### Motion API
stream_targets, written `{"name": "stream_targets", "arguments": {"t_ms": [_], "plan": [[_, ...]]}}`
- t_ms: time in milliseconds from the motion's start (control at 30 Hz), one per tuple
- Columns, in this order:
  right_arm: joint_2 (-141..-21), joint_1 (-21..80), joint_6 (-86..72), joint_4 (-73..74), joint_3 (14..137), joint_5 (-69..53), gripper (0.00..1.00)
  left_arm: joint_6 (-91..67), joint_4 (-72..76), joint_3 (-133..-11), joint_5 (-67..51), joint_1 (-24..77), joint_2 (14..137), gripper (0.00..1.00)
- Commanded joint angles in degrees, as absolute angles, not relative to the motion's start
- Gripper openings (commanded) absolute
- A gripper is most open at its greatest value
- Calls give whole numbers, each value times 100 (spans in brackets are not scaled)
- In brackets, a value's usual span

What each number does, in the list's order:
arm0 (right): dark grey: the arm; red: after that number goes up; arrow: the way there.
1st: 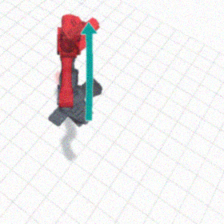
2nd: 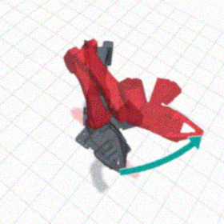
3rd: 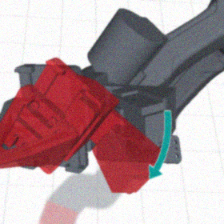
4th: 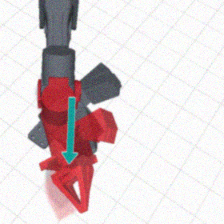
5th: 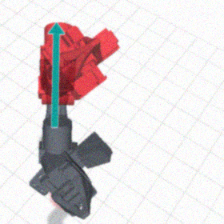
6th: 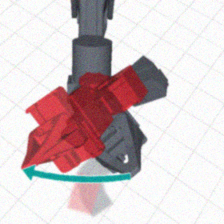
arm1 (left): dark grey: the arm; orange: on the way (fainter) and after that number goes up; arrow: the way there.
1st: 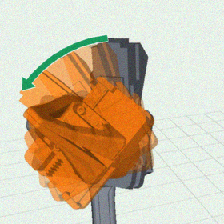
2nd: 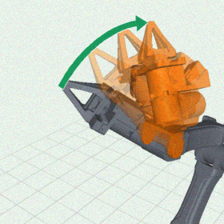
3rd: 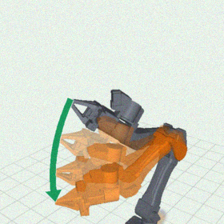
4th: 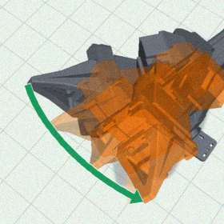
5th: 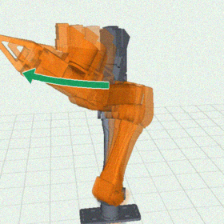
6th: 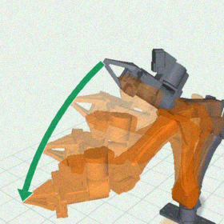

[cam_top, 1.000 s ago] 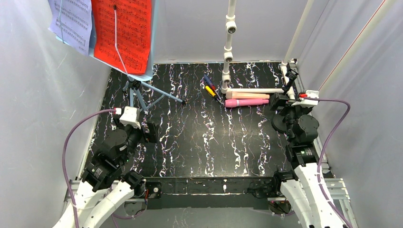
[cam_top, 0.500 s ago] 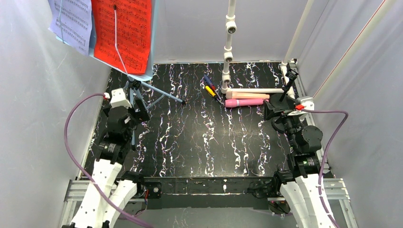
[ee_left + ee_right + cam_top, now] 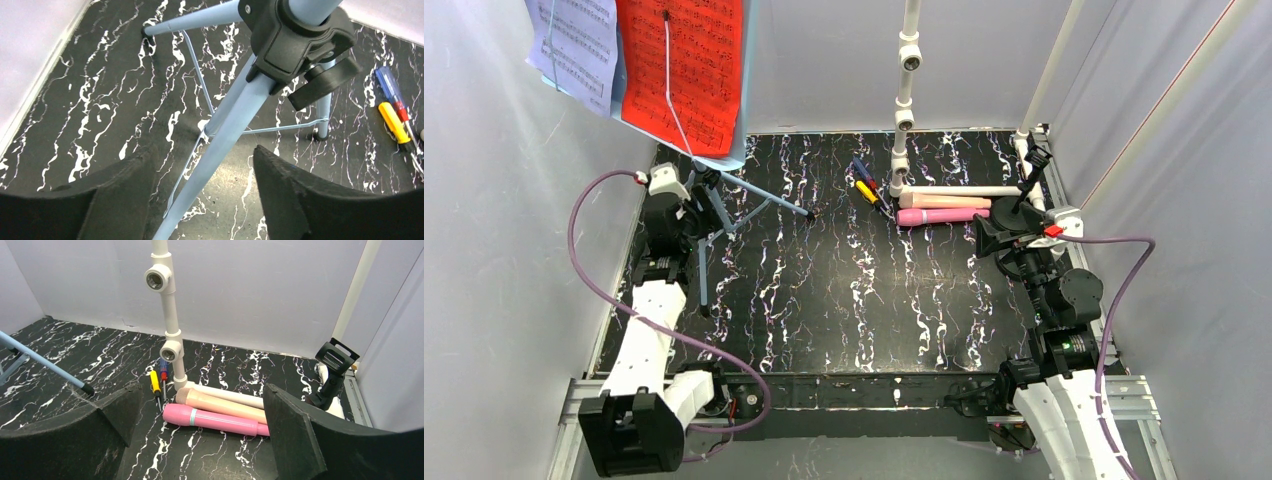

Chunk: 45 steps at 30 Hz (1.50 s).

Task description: Pack up the instrument practice props

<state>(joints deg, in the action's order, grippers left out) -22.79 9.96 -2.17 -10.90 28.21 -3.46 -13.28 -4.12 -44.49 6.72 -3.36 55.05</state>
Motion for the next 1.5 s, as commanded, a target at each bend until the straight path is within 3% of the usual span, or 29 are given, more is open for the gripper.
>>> {"name": "stream_targets", "arguments": {"t_ms": [0, 100, 300, 600, 1033, 1467], "plan": [[-2258, 1057, -194, -1384, 2775, -404, 99, -1007, -118, -4692, -68, -422, 5834, 62], [-2238, 1078, -178, -1339, 2786, -398, 99, -871, -47, -4674, -600, -422, 5845, 46], [-2223, 1099, -150, -1318, 2794, -430, 99, -845, 95, -4548, -1097, -402, 5769, 1], [-2228, 1108, -123, -1283, 2795, -428, 99, -852, 31, -4483, -1336, 229, 5643, 0], [-2256, 1133, -127, -1245, 2858, -717, 99, -1784, -358, -4720, -785, 1407, 5571, 0], [-2500, 1153, -588, -464, 3413, -1436, 99, -2809, -237, -4632, 964, 2808, 5493, 0]]}}
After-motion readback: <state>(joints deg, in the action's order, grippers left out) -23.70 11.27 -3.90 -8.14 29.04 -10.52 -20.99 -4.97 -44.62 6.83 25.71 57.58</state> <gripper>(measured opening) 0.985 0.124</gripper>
